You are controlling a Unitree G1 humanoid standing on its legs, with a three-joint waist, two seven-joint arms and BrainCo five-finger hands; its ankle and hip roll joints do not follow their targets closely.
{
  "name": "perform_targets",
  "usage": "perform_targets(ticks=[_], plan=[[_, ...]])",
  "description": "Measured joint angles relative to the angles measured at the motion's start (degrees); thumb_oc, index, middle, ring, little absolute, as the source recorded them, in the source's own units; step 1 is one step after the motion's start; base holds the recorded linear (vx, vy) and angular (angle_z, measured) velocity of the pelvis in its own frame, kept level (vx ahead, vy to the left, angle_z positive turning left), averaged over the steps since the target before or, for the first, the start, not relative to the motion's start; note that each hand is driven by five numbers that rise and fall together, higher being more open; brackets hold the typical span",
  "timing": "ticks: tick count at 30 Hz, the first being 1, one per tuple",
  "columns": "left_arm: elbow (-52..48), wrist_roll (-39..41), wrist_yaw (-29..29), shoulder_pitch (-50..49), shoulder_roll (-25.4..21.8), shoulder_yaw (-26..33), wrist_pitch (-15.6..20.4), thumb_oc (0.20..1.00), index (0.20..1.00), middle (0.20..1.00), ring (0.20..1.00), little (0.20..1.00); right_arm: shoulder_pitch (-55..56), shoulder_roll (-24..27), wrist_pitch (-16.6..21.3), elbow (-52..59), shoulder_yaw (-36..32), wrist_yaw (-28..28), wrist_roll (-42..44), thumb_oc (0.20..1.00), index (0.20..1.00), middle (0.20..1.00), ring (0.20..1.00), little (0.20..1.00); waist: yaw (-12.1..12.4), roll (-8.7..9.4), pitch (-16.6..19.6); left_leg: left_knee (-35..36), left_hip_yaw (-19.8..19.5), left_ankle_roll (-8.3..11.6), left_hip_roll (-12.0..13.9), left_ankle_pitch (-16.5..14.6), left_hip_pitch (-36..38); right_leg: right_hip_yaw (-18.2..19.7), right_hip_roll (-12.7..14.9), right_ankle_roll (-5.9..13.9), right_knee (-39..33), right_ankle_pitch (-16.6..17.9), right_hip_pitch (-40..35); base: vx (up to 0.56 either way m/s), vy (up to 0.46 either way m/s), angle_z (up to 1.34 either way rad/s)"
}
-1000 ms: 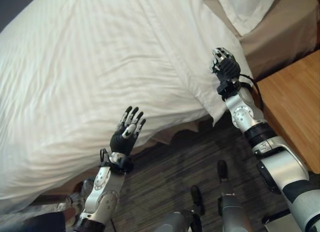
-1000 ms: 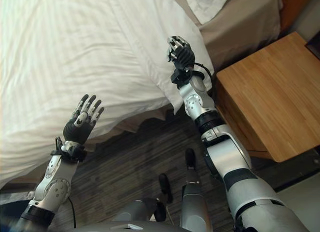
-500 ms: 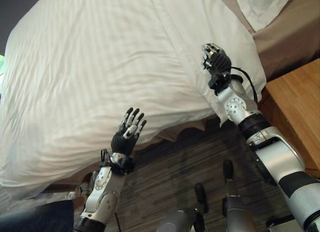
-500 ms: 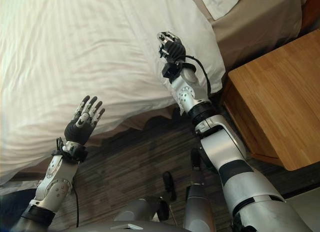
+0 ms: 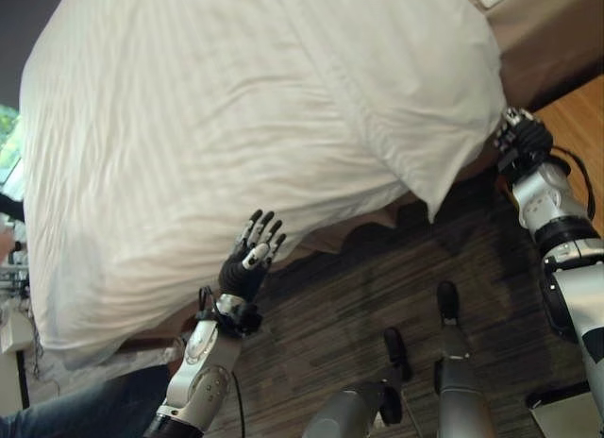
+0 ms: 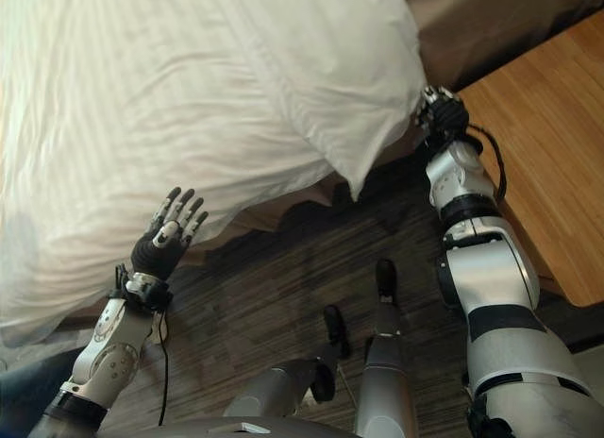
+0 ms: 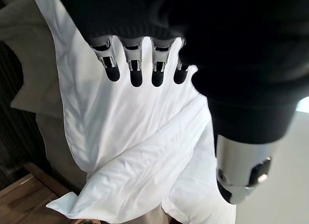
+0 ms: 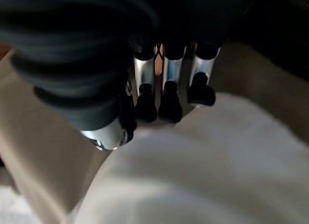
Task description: Making the bed.
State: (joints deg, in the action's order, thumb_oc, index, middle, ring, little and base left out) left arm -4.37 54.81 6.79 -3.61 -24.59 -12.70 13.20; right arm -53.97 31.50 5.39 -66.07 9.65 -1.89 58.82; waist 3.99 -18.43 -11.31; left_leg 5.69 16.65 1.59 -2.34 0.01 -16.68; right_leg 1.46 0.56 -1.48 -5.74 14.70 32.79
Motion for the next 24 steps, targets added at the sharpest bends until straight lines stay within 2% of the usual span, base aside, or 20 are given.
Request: perform_targets(ticks=[3, 4, 6, 7, 8, 9, 10, 11, 12, 14, 15, 18, 19, 21, 23, 24], plan=[[0.0, 0.0, 0.4, -0.2, 0.7, 0.8, -0.1, 1.000, 1.000, 1.000, 1.000, 1.000, 11.2, -2.7, -0.1, 3.2, -4.9, -2.0, 2.7, 0.200, 0.200, 0.200, 0.200, 0.200, -1.8, 0.54, -1.9, 0.0, 0.1, 0.07, 0.2, 0.0, 0.3, 0.3, -0.3, 0.03, 0.0, 0.0, -0.1, -0.01, 0.034, -0.07], [0.0, 0.0, 0.5, -0.7, 2.4, 2.2, -0.2, 1.000, 1.000, 1.000, 1.000, 1.000, 19.4, -4.6, -0.1, 4.6, -7.0, -2.9, 3.1, 0.200, 0.200, 0.200, 0.200, 0.200, -2.9, 0.89, -2.7, 0.0, 0.3, 0.14, 0.1, -0.1, 0.4, 0.6, -0.5, 0.05, 0.0, 0.1, -0.2, -0.02, 0.037, -0.10], [-0.4, 0.0, 0.6, -0.9, 3.1, 4.2, -0.2, 1.000, 1.000, 1.000, 1.000, 1.000, 27.3, -6.6, -0.5, 6.3, -9.1, -3.5, 3.1, 0.200, 0.200, 0.200, 0.200, 0.200, -4.2, 1.35, -4.6, 0.0, 0.3, 0.30, 0.6, -0.2, 1.6, 0.5, -0.6, 0.17, 0.0, 0.0, -1.4, -0.02, 0.032, -0.06], [-0.1, 0.0, 0.7, -0.9, 3.6, 5.2, -0.2, 1.000, 1.000, 1.000, 1.000, 1.000, 32.2, -7.0, -0.6, 7.6, -9.3, -3.6, 2.7, 0.200, 0.200, 0.200, 0.200, 0.200, -5.5, 2.24, -5.4, 0.0, 0.4, 0.46, 0.6, -0.3, 1.8, 0.7, -0.7, 0.21, 0.0, -0.1, -1.8, -0.03, 0.032, -0.01], [1.0, 0.0, 0.9, -0.9, 6.8, 8.6, -0.1, 1.000, 1.000, 1.000, 1.000, 1.000, 42.9, -7.5, -0.5, 15.8, -10.9, -4.1, 1.7, 0.200, 0.200, 0.200, 0.200, 0.200, -7.1, 3.06, -6.2, 0.0, 0.2, 0.50, 0.8, -0.4, 3.0, 0.5, -0.8, 0.36, 0.0, -0.2, -3.2, 0.00, 0.000, 0.00], [2.0, 0.0, 0.8, -0.8, 7.9, 10.0, 0.2, 1.000, 1.000, 1.000, 1.000, 1.000, 47.5, -7.7, -0.4, 19.2, -11.4, -4.3, 0.3, 0.200, 0.200, 0.200, 0.200, 0.200, -8.0, 4.08, -6.9, 0.0, 0.2, 0.70, 0.9, -0.5, 4.2, 0.4, -0.8, 0.52, 0.0, -0.3, -4.5, -0.04, 0.030, 0.04], [3.6, 0.0, 0.8, -0.8, 8.5, 11.2, 0.3, 1.000, 1.000, 1.000, 1.000, 1.000, 50.9, -7.7, -0.3, 21.5, -11.1, -4.3, -1.8, 1.000, 1.000, 1.000, 1.000, 1.000, -8.8, 4.93, -7.5, 0.0, 0.2, 0.77, 1.1, -0.6, 5.5, 0.2, -0.9, 0.81, 0.0, -0.7, -5.8, 0.00, 0.000, 0.00], [5.6, 0.0, 0.6, -0.8, 8.4, 11.6, 0.2, 1.000, 1.000, 1.000, 1.000, 1.000, 53.3, -7.5, -0.2, 22.5, -10.5, -4.3, -3.2, 1.000, 1.000, 1.000, 1.000, 1.000, -10.1, 6.33, -7.6, 0.0, 0.2, 0.52, 1.2, -0.8, 6.6, 0.2, -0.9, 0.89, 0.0, -1.2, -6.8, -0.03, 0.075, 0.05], [8.8, -1.4, 0.3, -0.6, 8.7, 11.7, 0.0, 1.000, 1.000, 1.000, 1.000, 1.000, 58.2, -6.6, -0.1, 29.4, -10.3, -3.7, -8.0, 1.000, 1.000, 1.000, 1.000, 1.000, -11.7, 8.00, -7.8, 0.0, 0.2, 0.53, 1.2, -1.1, 8.5, -0.3, -0.9, 1.02, 0.0, -1.3, -8.8, -0.01, 0.057, 0.07], [12.3, -2.8, 0.2, -1.2, 8.1, 11.1, -0.2, 1.000, 1.000, 1.000, 1.000, 1.000, 61.4, -6.4, 0.5, 35.5, -10.0, -3.7, -12.1, 1.000, 1.000, 1.000, 1.000, 1.000, -12.3, 10.27, -7.1, 0.0, 0.1, 0.66, 1.2, -1.3, 10.5, -0.3, -1.0, 1.17, 0.0, -1.4, -10.7, -0.01, 0.078, -0.02], [14.5, -4.5, 0.2, -2.2, 7.9, 10.6, -0.8, 1.000, 1.000, 1.000, 1.000, 1.000, 61.8, -6.8, 1.2, 38.4, -10.6, -3.7, -14.2, 1.000, 1.000, 1.000, 1.000, 1.000, -12.4, 11.71, -6.4, 0.0, 0.2, 0.31, 1.5, -1.5, 12.2, -0.3, -1.2, 2.60, 0.0, -2.7, -12.3, 0.00, 0.100, -0.12], [16.4, -7.5, 0.2, -4.5, 7.8, 10.0, -2.1, 1.000, 1.000, 1.000, 1.000, 1.000, 60.5, -7.8, 2.4, 42.2, -9.7, -4.5, -17.7, 1.000, 1.000, 1.000, 1.000, 1.000, -11.7, 12.68, -4.1, 0.0, 0.3, -0.35, 2.9, -1.4, 13.8, -2.2, -1.8, 7.39, 0.1, -6.6, -14.1, -0.06, 0.132, -0.08], [18.2, -8.5, 0.1, -4.7, 8.0, 9.6, -2.2, 1.000, 1.000, 1.000, 1.000, 1.000, 60.4, -7.6, 2.1, 43.8, -8.2, -4.6, -19.6, 1.000, 1.000, 1.000, 1.000, 1.000, -11.2, 13.37, -2.9, 0.0, 0.3, -0.09, 2.9, -1.6, 14.3, -2.6, -1.7, 6.89, 1.0, -6.4, -14.3, -0.06, 0.107, 0.10], [20.8, -8.9, -0.4, -5.2, 8.3, 8.4, -3.0, 1.000, 1.000, 1.000, 1.000, 1.000, 60.6, -8.6, 2.3, 46.3, -6.3, -4.7, -21.4, 1.000, 1.000, 1.000, 1.000, 1.000, -11.5, 15.58, -1.0, 0.0, -0.2, -0.16, 1.8, -1.6, 17.4, -2.5, -0.9, 4.39, 0.6, -3.1, -17.3, -0.06, 0.082, 0.20], [21.2, -10.6, -0.4, -8.0, 8.1, 5.6, -4.0, 1.000, 1.000, 1.000, 1.000, 1.000, 60.1, -8.8, 2.5, 47.5, -3.1, -4.4, -23.6, 1.000, 1.000, 1.000, 1.000, 1.000, -10.2, 16.90, 4.1, 0.0, -0.1, -0.44, 2.0, -2.1, 18.1, -2.3, -1.3, 4.44, -0.1, -3.8, -18.2, -0.06, 0.091, 0.00], [20.9, -11.2, -0.5, -9.0, 8.1, 4.4, -4.0, 1.000, 1.000, 1.000, 1.000, 1.000, 59.4, -9.0, 2.9, 47.8, -2.0, -4.5, -25.2, 1.000, 1.000, 1.000, 1.000, 1.000, -9.6, 17.73, 6.1, 0.0, -0.2, -0.72, 2.0, -2.1, 18.1, -2.4, -1.2, 5.11, -0.1, -4.6, -18.5, -0.09, 0.122, 0.05]])
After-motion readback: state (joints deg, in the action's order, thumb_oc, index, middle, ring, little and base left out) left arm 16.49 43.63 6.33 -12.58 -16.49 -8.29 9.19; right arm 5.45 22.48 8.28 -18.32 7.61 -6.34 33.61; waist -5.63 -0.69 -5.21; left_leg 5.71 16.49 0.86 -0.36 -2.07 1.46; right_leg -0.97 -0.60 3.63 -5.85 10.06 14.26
